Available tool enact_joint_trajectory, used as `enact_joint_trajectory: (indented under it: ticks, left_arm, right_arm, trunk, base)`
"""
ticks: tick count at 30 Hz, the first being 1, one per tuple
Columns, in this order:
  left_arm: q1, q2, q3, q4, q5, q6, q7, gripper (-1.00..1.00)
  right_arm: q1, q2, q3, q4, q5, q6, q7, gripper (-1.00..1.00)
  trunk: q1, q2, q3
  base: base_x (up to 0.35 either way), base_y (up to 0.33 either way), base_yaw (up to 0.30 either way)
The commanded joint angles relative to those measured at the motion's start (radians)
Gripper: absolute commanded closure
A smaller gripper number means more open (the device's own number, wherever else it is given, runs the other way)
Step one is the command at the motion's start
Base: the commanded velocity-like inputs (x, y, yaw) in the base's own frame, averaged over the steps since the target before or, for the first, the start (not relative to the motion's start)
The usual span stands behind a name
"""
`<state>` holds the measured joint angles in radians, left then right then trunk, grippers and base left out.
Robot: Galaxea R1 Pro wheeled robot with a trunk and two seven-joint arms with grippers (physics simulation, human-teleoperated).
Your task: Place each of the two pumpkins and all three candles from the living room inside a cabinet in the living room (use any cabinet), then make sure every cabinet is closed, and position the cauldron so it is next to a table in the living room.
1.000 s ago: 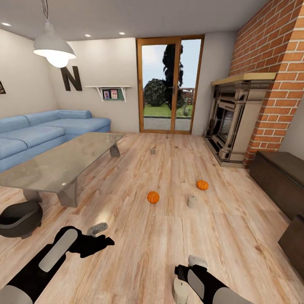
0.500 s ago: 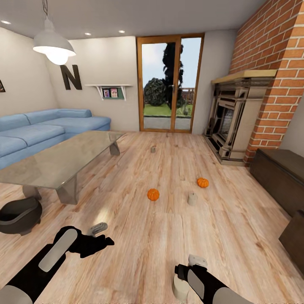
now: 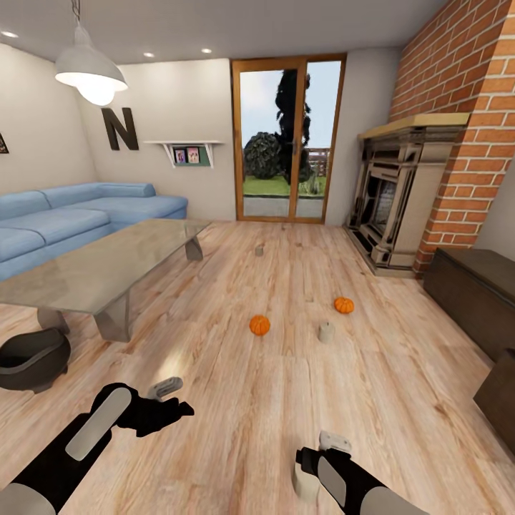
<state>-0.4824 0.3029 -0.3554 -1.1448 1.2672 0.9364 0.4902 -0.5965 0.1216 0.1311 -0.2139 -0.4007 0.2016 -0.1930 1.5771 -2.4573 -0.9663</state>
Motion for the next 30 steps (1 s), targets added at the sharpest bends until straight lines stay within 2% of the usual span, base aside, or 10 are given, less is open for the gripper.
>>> enact_joint_trajectory:
  ticks: [1, 6, 24, 30]
  left_arm:
    - [-0.001, 0.001, -0.002, -0.001, 0.011, -0.001, 0.010, -1.00]
    - [-0.001, 0.001, -0.003, -0.001, 0.011, -0.001, 0.010, -1.00]
    - [-0.001, 0.002, -0.002, -0.001, 0.011, 0.003, 0.007, -1.00]
    - [-0.001, 0.001, -0.002, -0.001, 0.012, 0.004, 0.004, -1.00]
  right_arm:
    - [0.000, 0.000, 0.009, -0.002, -0.007, 0.006, -0.007, -1.00]
    - [0.000, 0.000, 0.009, -0.002, -0.007, 0.005, -0.007, -1.00]
    - [0.000, 0.000, 0.009, -0.002, -0.008, -0.007, -0.008, -1.00]
    - [0.000, 0.000, 0.007, -0.002, -0.009, 0.001, -0.008, -1.00]
  trunk:
    - [0.004, -0.008, -0.004]
    - [0.023, -0.043, -0.020]
    - [0.031, -0.047, -0.089]
    - [0.031, -0.047, -0.089]
  base:
    - [0.000, 0.000, 0.000]
    - [0.000, 0.000, 0.000]
    - [0.000, 0.000, 0.000]
    - [0.000, 0.000, 0.000]
